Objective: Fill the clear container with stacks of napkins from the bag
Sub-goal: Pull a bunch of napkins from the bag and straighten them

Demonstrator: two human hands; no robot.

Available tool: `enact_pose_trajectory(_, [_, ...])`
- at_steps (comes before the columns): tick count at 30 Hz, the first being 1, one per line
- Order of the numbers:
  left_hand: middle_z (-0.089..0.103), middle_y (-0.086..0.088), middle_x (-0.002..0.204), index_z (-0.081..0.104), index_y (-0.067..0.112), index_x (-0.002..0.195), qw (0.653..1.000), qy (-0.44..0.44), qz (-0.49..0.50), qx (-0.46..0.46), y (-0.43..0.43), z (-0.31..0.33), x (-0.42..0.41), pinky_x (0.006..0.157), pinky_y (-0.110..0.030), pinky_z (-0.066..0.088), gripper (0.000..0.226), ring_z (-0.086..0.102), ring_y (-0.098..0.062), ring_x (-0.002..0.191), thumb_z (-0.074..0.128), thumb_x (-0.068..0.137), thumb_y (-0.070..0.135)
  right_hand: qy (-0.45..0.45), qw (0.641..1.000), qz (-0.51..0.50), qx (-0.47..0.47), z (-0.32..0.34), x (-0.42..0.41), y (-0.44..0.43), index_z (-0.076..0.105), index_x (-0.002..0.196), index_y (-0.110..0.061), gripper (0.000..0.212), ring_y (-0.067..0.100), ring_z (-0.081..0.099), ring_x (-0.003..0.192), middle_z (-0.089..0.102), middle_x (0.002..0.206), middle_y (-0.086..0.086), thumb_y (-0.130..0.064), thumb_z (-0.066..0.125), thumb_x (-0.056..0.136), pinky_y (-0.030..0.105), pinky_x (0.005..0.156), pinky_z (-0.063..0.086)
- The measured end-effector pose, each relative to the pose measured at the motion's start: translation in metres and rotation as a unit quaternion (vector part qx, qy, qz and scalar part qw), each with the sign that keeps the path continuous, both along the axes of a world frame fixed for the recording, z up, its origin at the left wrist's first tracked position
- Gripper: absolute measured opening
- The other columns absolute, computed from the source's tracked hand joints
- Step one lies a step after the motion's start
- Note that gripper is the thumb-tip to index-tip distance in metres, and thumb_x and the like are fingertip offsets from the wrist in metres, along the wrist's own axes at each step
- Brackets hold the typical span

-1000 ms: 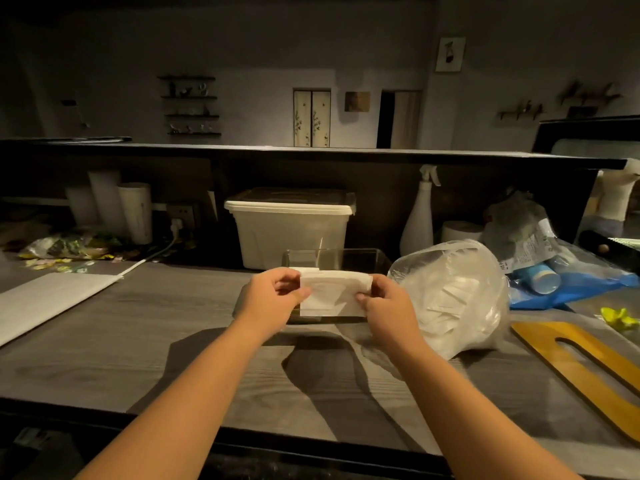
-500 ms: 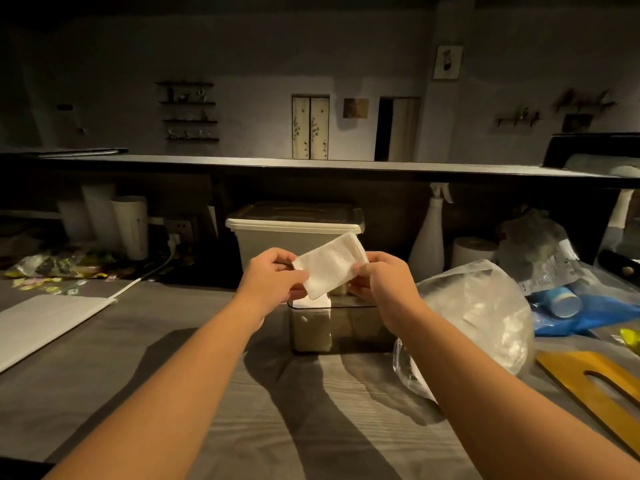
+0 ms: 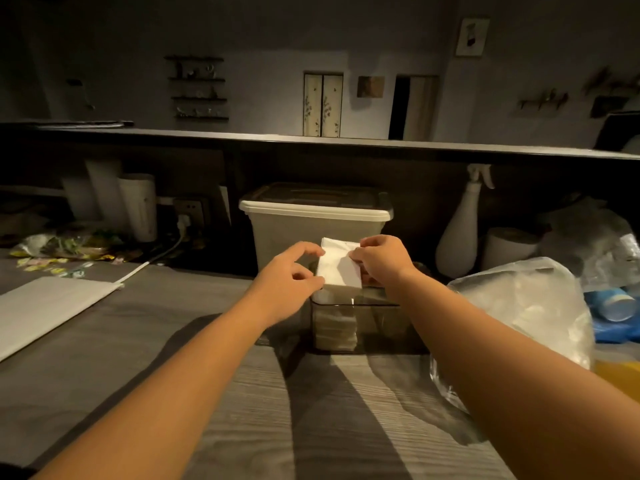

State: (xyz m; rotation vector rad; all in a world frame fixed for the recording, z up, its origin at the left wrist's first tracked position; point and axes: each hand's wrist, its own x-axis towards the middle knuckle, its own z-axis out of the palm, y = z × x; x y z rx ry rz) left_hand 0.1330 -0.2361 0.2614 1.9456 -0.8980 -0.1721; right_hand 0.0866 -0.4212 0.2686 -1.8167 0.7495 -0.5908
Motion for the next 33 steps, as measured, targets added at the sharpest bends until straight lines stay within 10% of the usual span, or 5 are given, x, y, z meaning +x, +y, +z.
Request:
enact_pose_trajectory(8, [0.058, 0.032, 0.099, 0.066, 0.054, 0.105, 0.99, -0.123, -0.022, 0.069, 0.014, -0.009, -0.002, 0.106, -0.04, 0.029, 0.037, 0.048, -0.008, 0.117, 0.06, 0.083, 0.025, 0.062, 0.996, 0.037, -0.06, -0.011, 0.009, 0.002, 0.068, 0.097, -0.019, 0.009, 0.022, 0.062, 0.103, 0.065, 0.103, 0.003, -0.018, 0.073, 0.09, 0.038, 0.093, 0.057])
enact_pose_trajectory(23, [0.047, 0.015, 0.129, 0.051, 0.038, 0.131, 0.888, -0.389, -0.024, 0.243, 0.007, -0.015, -0.013, 0.107, -0.038, 0.019, 0.047, 0.026, -0.012, 0.13, 0.051, 0.087, 0.023, 0.185, 0.98, 0.037, -0.064, -0.014, 0.013, 0.003, 0.065, 0.104, -0.006, 0.013, 0.02, 0.064, 0.082, 0.068, 0.099, 0.01, -0.014, 0.063, 0.093, 0.025, 0.066, 0.052])
enact_pose_trajectory(33, [0.046, 0.009, 0.127, 0.059, 0.033, 0.124, 0.907, -0.311, -0.024, 0.282, 0.005, -0.01, -0.019, 0.107, -0.037, 0.027, 0.043, 0.023, -0.02, 0.125, 0.053, 0.085, 0.017, 0.197, 0.936, 0.056, -0.285, -0.019, 0.013, 0.007, 0.065, 0.101, -0.013, 0.015, 0.017, 0.061, 0.081, 0.063, 0.088, 0.001, -0.02, 0.071, 0.089, 0.024, 0.068, 0.05])
